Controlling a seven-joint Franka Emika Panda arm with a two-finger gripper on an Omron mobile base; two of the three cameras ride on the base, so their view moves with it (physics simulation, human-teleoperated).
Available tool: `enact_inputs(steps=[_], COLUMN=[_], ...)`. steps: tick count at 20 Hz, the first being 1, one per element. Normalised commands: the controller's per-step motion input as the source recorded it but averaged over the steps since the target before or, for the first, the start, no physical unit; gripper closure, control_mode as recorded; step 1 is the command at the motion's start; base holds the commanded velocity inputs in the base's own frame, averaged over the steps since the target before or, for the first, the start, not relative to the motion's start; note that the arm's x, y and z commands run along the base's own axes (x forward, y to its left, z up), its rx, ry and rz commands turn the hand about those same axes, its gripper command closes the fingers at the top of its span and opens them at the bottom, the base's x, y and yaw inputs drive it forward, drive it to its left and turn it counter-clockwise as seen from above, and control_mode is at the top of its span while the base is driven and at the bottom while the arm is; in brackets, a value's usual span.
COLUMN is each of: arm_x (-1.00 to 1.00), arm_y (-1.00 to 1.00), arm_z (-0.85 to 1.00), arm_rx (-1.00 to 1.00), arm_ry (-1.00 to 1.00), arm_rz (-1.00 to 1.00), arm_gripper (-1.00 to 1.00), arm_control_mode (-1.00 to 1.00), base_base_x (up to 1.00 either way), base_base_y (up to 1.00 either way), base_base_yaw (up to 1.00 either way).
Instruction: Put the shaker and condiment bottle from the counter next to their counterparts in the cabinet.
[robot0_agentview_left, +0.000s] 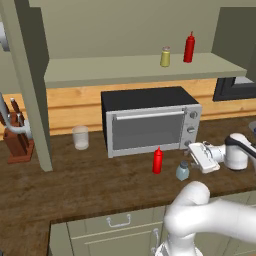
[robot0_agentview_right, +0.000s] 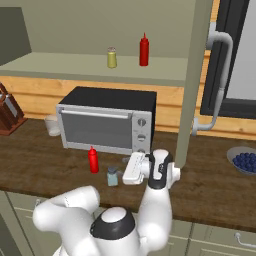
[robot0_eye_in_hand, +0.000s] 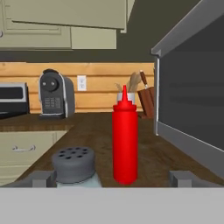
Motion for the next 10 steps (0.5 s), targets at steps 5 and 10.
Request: enact_inputs(steps=[5, 10], arm_x=[0.00, 0.00], arm_y=[0.00, 0.00], arm_z=[-0.05, -0.16], arm_rx=[-0.01, -0.03], arm_ry=[0.00, 0.00], arm_rz=[0.00, 0.00], arm_gripper=[-1.00, -1.00], arm_control_mode=[-1.00, -1.00], base_base_x=[0.00, 0.00], base_base_y=[0.00, 0.00], base_base_yaw=[0.00, 0.00])
